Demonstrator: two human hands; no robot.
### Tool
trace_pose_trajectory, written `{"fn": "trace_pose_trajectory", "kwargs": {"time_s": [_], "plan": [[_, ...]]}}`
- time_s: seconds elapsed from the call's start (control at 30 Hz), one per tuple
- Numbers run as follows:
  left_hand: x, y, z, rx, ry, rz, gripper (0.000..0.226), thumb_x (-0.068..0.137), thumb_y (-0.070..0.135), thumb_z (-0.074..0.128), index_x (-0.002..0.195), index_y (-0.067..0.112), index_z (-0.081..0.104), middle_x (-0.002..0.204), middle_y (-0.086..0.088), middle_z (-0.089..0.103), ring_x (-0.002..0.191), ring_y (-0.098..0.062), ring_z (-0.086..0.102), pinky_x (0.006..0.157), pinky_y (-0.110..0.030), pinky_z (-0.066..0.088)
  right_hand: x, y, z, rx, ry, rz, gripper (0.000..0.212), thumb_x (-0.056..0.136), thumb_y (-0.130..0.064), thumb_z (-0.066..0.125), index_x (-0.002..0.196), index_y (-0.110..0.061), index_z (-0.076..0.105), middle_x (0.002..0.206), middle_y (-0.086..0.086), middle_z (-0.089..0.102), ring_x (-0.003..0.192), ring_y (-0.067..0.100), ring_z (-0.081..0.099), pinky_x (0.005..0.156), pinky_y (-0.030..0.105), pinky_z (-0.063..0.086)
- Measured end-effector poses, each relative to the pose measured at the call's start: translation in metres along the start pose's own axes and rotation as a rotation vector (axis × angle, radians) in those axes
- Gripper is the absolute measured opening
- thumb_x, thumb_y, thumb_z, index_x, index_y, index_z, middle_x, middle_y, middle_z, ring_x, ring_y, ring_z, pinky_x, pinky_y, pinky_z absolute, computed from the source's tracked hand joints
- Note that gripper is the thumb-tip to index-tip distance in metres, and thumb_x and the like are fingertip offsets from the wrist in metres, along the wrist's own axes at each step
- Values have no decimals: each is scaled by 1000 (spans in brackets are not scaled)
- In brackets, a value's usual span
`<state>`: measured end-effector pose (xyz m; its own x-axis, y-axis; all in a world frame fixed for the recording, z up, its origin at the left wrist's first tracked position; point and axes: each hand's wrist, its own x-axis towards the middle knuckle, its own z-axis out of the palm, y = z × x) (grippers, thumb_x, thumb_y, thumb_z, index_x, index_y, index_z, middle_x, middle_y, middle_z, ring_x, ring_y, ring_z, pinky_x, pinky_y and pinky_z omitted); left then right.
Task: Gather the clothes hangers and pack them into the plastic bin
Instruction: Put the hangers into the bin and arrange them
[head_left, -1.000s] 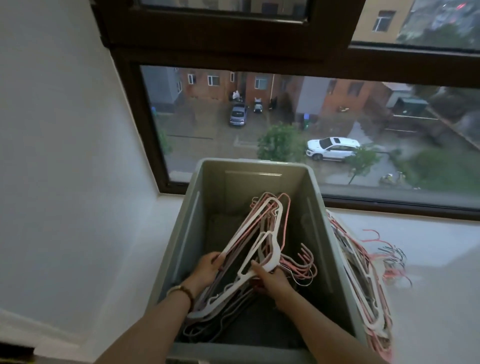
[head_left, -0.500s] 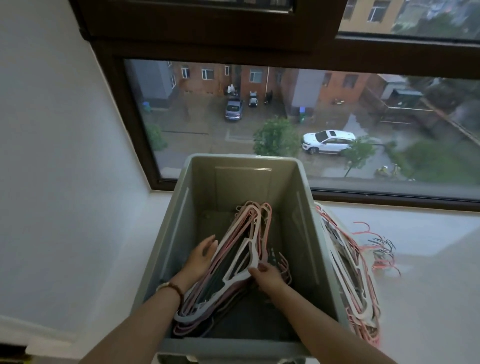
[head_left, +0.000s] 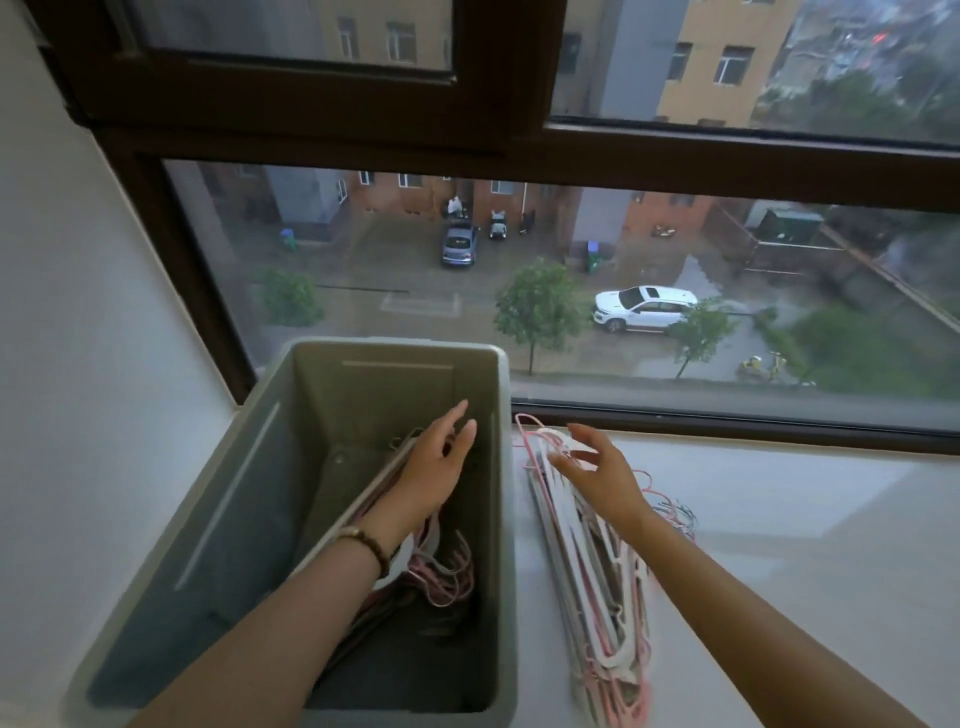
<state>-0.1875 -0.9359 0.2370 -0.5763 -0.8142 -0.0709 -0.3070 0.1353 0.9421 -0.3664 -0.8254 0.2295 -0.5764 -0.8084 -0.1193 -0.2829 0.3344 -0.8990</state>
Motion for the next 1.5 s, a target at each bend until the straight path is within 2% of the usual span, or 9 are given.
{"fn": "trace_pose_trajectory", "kwargs": {"time_s": [0.23,0.4,0.53,0.83,1.0,1.17,1.33,1.4,1.5], "plan": [[27,8,123,-14,-106,-43,39,98,33,39,133,17,47,139,0,49,126,-17,48,96,-21,34,13,113,-68,-43,17,274,60,84,-26,69,136,-13,43,142,9,46,120,29,52,90,39,48],[32,-33,189,71,-235,-345,58,98,44,32,146,14,22,155,-4,25,140,-22,29,114,-36,27,15,177,-78,-58,-14,362,62,82,-26,71,134,-5,45,140,13,48,121,27,51,99,35,41],[24,-74,222,32,-237,-487,60,99,41,31,148,12,14,156,-5,21,143,-23,24,115,-34,22,12,221,-69,-44,-72,455,61,82,-29,70,132,-2,47,135,14,52,125,28,49,104,37,38],[21,-125,270,-76,-241,-777,68,97,51,25,150,14,5,158,-5,11,145,-24,16,117,-37,20,13,264,-46,137,-66,491,50,83,-22,70,125,-8,49,116,-2,55,108,14,50,90,27,39],[19,-118,300,-92,-225,-702,60,93,53,34,138,12,38,124,-7,56,110,-22,56,98,-35,45,22,281,-47,138,58,593,42,83,-15,68,121,-2,53,110,10,64,98,26,61,87,35,50],[13,-116,307,-147,-193,-761,58,93,51,40,139,15,32,129,-8,53,115,-25,54,99,-36,44,16,279,-62,160,44,508,24,87,-20,64,103,-3,64,76,9,65,64,20,61,57,26,51],[19,-108,304,-144,-54,-703,60,89,46,52,137,23,23,131,-4,41,115,-27,52,92,-36,48,5,257,-68,272,34,420,22,92,-29,57,92,-9,65,66,4,61,59,15,57,55,23,47],[22,-98,301,-345,-30,-704,53,91,40,52,131,26,22,118,-1,53,98,-22,64,75,-31,54,0,246,-73,320,44,377,20,94,-26,54,86,-10,63,55,-3,59,51,11,54,50,19,45],[30,-77,294,-430,1,-620,43,91,42,52,120,10,48,80,-3,65,67,-18,65,63,-30,54,-6,229,-82,380,83,314,21,94,-26,54,75,-18,58,48,-8,58,51,12,53,50,17,44]]}}
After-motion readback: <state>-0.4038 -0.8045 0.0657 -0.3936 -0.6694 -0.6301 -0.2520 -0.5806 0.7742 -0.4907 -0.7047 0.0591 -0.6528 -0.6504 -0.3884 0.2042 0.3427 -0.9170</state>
